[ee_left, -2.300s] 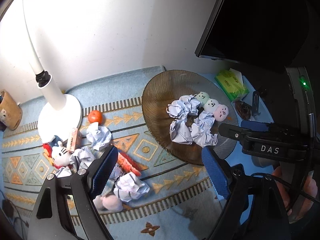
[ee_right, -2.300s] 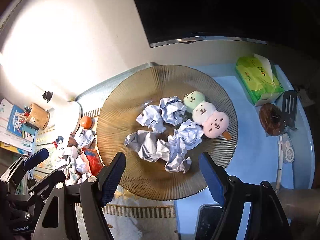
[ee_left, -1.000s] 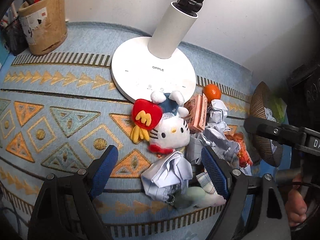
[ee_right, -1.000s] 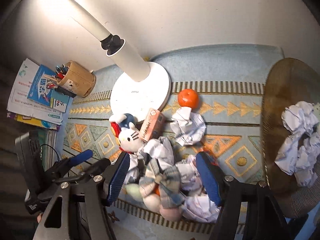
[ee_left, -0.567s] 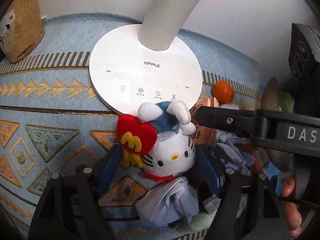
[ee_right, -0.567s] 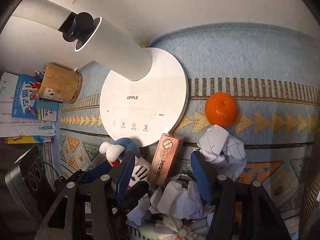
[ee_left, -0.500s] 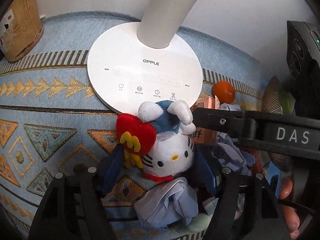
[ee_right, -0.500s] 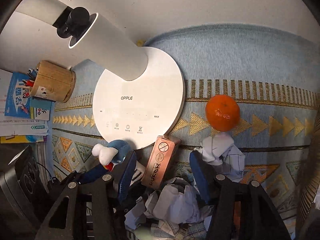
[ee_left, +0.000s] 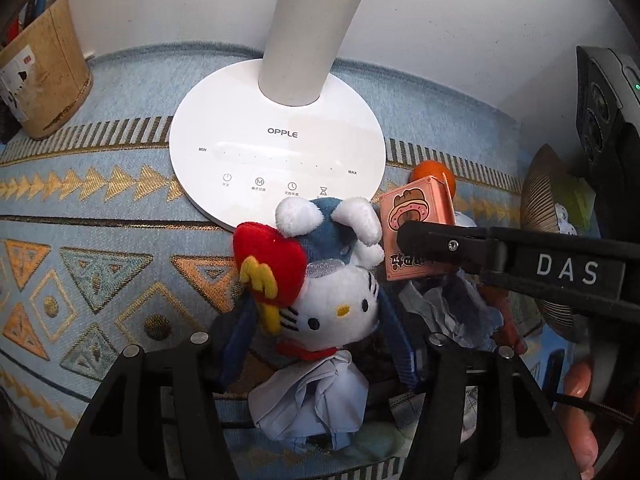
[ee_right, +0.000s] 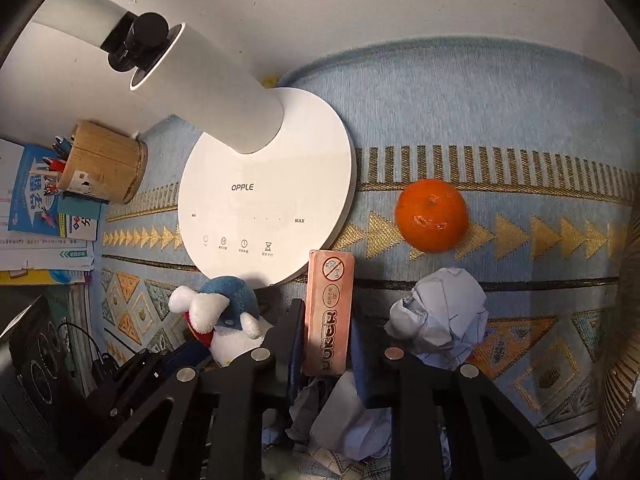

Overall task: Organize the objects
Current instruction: 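Grasp the Hello Kitty plush with the left tool while the right grasps the pink box, then carry the plush and pink box onto the plate and open both tools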

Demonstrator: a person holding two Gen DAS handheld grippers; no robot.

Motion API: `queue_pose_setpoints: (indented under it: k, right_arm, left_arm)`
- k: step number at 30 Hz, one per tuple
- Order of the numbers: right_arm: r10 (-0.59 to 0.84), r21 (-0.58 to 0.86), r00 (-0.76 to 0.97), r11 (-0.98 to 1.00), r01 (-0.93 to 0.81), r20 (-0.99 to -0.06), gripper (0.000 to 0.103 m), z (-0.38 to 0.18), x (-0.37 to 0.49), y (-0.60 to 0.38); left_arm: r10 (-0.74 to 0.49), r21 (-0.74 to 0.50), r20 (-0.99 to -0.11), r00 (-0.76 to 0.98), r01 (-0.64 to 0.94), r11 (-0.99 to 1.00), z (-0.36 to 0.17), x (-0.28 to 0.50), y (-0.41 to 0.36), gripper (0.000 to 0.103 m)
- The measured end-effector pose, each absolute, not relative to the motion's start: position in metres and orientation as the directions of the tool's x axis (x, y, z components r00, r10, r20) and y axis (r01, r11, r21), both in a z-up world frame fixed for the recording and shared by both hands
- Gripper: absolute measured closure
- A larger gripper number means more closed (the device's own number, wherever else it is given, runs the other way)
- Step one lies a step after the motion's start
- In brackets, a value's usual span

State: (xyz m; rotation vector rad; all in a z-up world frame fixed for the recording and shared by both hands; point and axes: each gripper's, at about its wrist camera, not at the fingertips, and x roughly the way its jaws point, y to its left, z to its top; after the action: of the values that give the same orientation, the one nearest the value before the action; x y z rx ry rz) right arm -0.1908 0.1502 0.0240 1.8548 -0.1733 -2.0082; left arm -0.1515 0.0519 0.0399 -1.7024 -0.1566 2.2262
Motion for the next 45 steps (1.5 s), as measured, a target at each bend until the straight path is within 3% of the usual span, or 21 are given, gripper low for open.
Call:
queue_pose_setpoints:
  k: [13, 24, 32, 41, 45]
  right_arm:
    - [-0.444, 0.415, -0.145, -0.889, 0.196, -0.884, 0.084, 0.080, -0.178, 0.186]
    - [-0.482, 0.457, -0.216, -0.875, 0.158, -0.849, 0.084, 0.116, -0.165, 0.229]
    - [-0.451, 0.463, -0.302, -0.886, 0.038, -0.840, 0.084, 0.126, -0.160, 0.310]
    - [-0.306, 0.403, -0.393, -0.895, -0.193, -0.867, 0.084, 0.111, -0.179, 0.440]
    - [-0.319, 0.419, -0.375, -0.880, -0.222, -0.870, 0.084, 0.095, -0.190, 0.466]
  left_arm:
    - [0.267, -0.181, -0.901, -0.341, -0.264, -0.947, 0.105, -0.138, 0.072, 0.046]
    - [0.309, -0.169, -0.869, -0.387, -0.354, -0.920, 0.149, -0.124, 0.104, 0.046]
    - [0.349, -0.170, -0.864, -0.362, -0.444, -0.880, 0.151, -0.123, 0.163, 0.046]
    - [0.449, -0.232, -0.858, -0.248, -0.593, -0.771, 0.134, -0.133, 0.271, 0.046]
    - [0.460, -0.250, -0.865, -0.203, -0.619, -0.744, 0.123, -0.137, 0.302, 0.036]
